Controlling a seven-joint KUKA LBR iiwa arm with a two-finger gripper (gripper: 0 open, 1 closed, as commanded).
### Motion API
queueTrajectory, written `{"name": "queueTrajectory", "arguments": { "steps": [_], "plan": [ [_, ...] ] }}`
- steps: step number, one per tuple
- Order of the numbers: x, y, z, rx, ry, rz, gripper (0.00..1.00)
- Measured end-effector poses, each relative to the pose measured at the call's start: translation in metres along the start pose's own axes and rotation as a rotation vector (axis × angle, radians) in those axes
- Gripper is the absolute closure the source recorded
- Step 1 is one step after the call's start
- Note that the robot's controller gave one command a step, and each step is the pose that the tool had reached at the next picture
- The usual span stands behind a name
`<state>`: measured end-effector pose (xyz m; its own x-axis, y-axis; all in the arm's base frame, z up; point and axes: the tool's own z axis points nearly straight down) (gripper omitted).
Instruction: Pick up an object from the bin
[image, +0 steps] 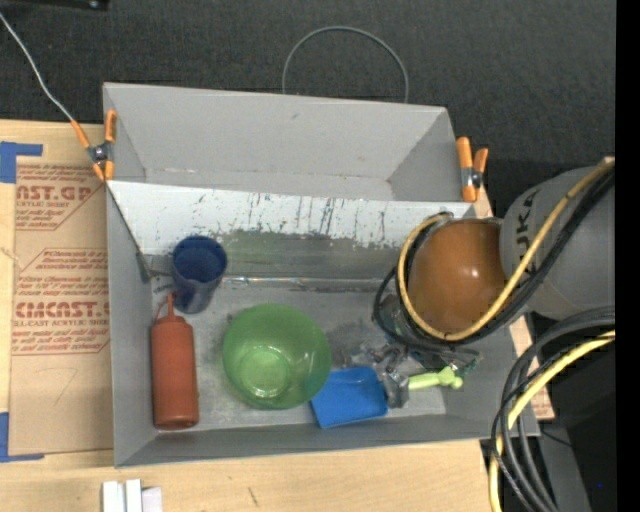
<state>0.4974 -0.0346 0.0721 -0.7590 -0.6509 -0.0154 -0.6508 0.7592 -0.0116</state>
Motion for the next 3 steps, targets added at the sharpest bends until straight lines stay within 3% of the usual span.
{"name": "queueTrajectory", "arguments": {
  "steps": [1, 2, 3],
  "plan": [
    [-0.041, 0.032, -0.041, 0.0, -0.003, -0.103, 1.0],
    [-0.041, 0.032, -0.041, 0.0, -0.003, -0.103, 1.0],
    [-0.057, 0.008, -0.024, 0.0, -0.005, -0.339, 1.0]
  ]
}}
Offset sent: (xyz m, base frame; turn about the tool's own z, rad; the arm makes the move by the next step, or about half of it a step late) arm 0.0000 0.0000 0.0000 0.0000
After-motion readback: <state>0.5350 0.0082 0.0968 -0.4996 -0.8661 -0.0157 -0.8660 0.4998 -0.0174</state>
